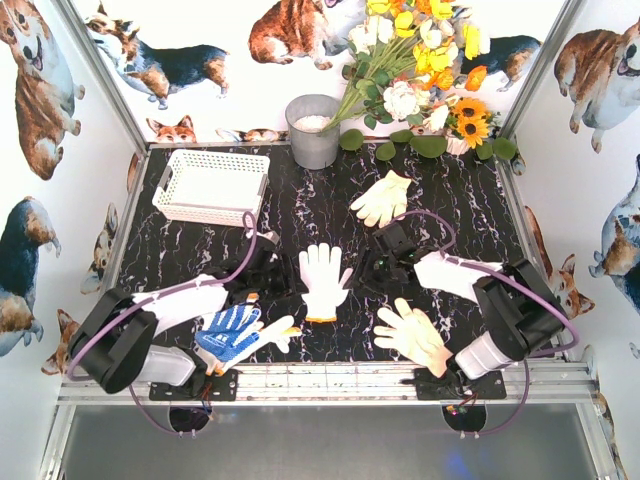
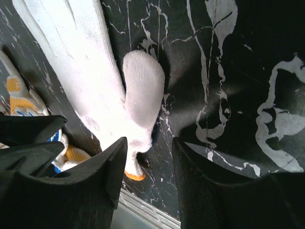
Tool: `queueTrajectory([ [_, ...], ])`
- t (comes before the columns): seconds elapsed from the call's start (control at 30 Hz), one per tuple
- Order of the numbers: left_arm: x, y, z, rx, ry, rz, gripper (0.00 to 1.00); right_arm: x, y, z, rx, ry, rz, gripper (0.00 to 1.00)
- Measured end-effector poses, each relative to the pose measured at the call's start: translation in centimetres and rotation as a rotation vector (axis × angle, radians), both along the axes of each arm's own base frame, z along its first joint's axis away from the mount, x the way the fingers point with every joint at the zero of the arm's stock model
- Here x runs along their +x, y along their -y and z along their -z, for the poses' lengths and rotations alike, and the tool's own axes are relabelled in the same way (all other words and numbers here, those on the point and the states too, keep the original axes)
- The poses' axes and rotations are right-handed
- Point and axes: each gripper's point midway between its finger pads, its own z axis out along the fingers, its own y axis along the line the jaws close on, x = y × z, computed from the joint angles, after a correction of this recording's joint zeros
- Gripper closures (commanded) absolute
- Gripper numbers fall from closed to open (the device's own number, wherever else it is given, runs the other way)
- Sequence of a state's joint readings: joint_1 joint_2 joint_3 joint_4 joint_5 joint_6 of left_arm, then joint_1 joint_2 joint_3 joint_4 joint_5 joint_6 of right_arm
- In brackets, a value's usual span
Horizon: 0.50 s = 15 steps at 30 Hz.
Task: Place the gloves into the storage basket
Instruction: Move the glove to the center of the board.
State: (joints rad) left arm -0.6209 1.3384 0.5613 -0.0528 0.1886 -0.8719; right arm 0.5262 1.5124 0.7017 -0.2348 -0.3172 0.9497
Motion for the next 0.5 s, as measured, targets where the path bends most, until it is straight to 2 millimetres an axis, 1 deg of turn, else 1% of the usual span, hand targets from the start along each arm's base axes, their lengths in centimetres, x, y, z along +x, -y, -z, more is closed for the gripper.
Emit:
queueTrajectory([
  [0.07,0.0,0.5,0.3,-0.012,-0.007,0.005,0.56,0.1,-0.1,0.3,-0.001,-0.002,0.001,0.58],
  [0.17,0.1,0.9,0.9,-0.019,-0.014,0.003,0.62,0.2,-0.1,0.7,-0.003,-0.006,-0.001,0.63],
  [0.37,0.4,0.8,2.0,-0.006,-0.021,-0.015,0.74,0.5,-0.2,1.0,-0.003,0.001,0.001,0.69],
  [0.5,0.9,0.8,2.4,0.002,-0.009,-0.029,0.81,0.8,-0.4,1.1,0.0,0.01,-0.001,0.73],
])
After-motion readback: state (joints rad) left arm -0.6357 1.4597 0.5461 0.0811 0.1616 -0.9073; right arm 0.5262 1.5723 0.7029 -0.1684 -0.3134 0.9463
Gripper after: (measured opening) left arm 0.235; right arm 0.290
